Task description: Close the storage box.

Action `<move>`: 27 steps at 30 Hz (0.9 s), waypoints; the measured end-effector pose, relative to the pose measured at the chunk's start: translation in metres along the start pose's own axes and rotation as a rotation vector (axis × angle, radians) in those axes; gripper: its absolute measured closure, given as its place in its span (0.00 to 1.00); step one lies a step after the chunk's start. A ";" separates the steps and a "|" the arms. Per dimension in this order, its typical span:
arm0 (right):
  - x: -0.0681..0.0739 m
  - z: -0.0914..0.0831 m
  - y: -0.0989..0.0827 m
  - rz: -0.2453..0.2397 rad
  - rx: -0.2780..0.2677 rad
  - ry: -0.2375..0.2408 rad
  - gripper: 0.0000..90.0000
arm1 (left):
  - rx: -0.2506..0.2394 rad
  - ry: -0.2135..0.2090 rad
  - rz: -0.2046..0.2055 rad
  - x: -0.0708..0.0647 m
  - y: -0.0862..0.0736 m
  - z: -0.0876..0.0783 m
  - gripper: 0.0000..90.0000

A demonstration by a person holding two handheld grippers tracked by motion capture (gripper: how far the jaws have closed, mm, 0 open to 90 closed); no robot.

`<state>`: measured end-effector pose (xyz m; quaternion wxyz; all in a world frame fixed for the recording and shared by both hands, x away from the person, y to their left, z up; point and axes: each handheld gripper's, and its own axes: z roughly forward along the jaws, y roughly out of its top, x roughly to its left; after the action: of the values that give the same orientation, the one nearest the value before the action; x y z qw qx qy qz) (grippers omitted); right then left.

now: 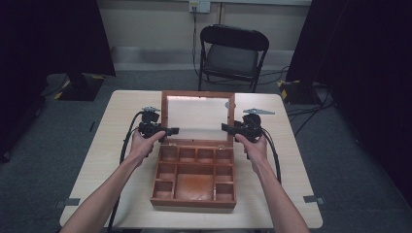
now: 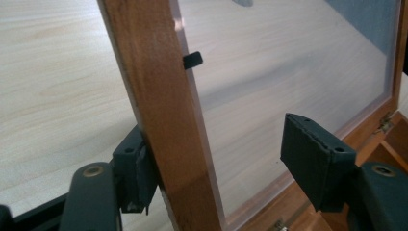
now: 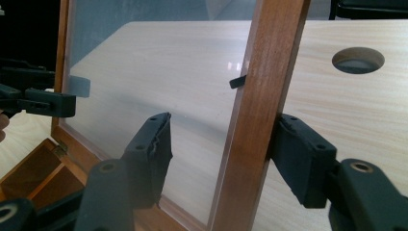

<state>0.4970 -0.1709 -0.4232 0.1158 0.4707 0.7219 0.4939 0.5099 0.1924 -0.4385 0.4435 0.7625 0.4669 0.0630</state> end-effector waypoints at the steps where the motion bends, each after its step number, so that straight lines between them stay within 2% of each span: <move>1: 0.001 -0.001 0.001 -0.007 -0.005 -0.002 0.45 | -0.011 -0.008 0.009 -0.001 0.000 -0.005 0.39; 3: 0.004 -0.005 0.003 -0.016 -0.012 -0.001 0.44 | -0.023 -0.024 0.021 -0.002 0.000 -0.009 0.39; 7: 0.008 -0.010 0.006 -0.037 -0.030 0.007 0.44 | -0.047 -0.029 0.035 -0.008 -0.001 -0.015 0.37; 11: 0.012 -0.015 0.011 -0.036 -0.051 0.019 0.44 | -0.064 -0.034 0.037 -0.011 0.001 -0.021 0.37; 14: 0.014 -0.016 0.013 -0.036 -0.047 0.020 0.45 | -0.059 -0.024 0.052 -0.013 0.001 -0.024 0.39; 15: 0.017 -0.018 0.015 -0.050 -0.025 -0.004 0.47 | -0.057 -0.021 0.054 -0.013 0.001 -0.026 0.41; 19: 0.022 -0.020 0.017 -0.061 -0.011 -0.025 0.48 | -0.055 -0.017 0.065 -0.014 0.002 -0.029 0.43; 23: 0.022 -0.022 0.017 -0.051 -0.011 -0.015 0.48 | -0.056 -0.018 0.073 -0.016 0.002 -0.032 0.43; 25: 0.023 -0.024 0.017 -0.043 -0.017 -0.006 0.48 | -0.054 -0.018 0.093 -0.017 0.001 -0.035 0.43; 27: 0.025 -0.026 0.016 -0.046 -0.025 -0.006 0.48 | -0.060 -0.008 0.090 -0.019 0.000 -0.038 0.47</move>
<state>0.4767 -0.1655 -0.3897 0.1351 0.4541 0.7258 0.4987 0.4804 0.2017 -0.4094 0.4645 0.7694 0.4283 0.0939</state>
